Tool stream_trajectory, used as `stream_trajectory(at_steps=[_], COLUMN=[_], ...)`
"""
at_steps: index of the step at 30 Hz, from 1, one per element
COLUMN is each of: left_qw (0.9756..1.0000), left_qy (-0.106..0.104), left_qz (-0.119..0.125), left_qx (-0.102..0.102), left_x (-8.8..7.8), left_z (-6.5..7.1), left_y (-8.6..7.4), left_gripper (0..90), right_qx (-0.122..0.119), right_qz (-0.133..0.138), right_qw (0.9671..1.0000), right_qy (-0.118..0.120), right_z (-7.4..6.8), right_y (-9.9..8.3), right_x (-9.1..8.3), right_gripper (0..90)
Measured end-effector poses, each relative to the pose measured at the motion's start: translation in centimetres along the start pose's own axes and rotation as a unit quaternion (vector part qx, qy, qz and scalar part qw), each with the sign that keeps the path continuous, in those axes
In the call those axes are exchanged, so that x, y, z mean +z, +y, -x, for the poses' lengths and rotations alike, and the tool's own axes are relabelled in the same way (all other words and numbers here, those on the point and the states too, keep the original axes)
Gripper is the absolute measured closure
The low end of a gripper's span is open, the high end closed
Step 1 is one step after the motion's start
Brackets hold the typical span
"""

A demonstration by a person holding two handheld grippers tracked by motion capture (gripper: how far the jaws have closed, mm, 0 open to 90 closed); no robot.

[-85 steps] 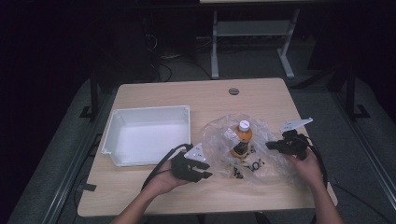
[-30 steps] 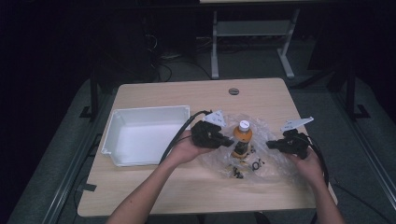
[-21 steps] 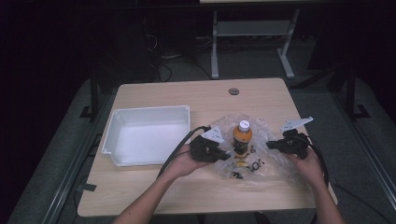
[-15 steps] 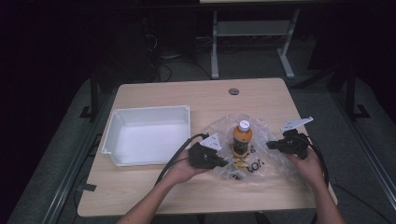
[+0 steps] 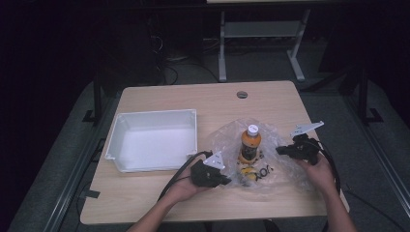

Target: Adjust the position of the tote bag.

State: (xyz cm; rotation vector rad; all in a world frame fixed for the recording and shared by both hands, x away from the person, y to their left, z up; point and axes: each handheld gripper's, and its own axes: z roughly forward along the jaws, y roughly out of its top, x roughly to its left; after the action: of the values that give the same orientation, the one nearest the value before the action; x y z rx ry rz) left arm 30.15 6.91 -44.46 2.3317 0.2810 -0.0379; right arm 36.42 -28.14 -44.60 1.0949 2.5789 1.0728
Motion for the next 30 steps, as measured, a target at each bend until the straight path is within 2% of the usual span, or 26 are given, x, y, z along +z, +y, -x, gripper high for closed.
stream_trajectory(at_steps=[2,12,20,23,30], left_qw=[1.0,0.9999,0.9998,0.9998,0.9997], left_qy=[0.002,0.008,0.016,0.016,0.021], left_qz=[-0.002,0.004,0.0,-0.002,-0.002], left_qx=[0.004,-0.009,-0.008,-0.009,-0.01], left_x=[-0.2,-0.6,-0.6,-0.6,-1.2], left_z=[0.1,0.2,0.2,0.1,0.1], left_y=[-0.2,-1.8,-2.4,-2.4,-2.3], left_gripper=[89.0,89.0,88.9,88.3,76.5], right_qx=[0.002,0.001,0.006,0.001,-0.001], right_qz=[0.0,-0.005,-0.003,0.002,0.015], right_qw=[1.0,1.0,1.0,1.0,0.9999], right_qy=[0.001,0.0,0.001,0.0,-0.002], right_z=[0.0,0.2,0.3,0.3,0.2], right_y=[0.0,-0.2,-0.4,-0.5,-0.5], right_x=[0.1,0.1,0.0,-0.1,-0.6], right_gripper=[89.2,89.2,89.2,89.0,83.9])
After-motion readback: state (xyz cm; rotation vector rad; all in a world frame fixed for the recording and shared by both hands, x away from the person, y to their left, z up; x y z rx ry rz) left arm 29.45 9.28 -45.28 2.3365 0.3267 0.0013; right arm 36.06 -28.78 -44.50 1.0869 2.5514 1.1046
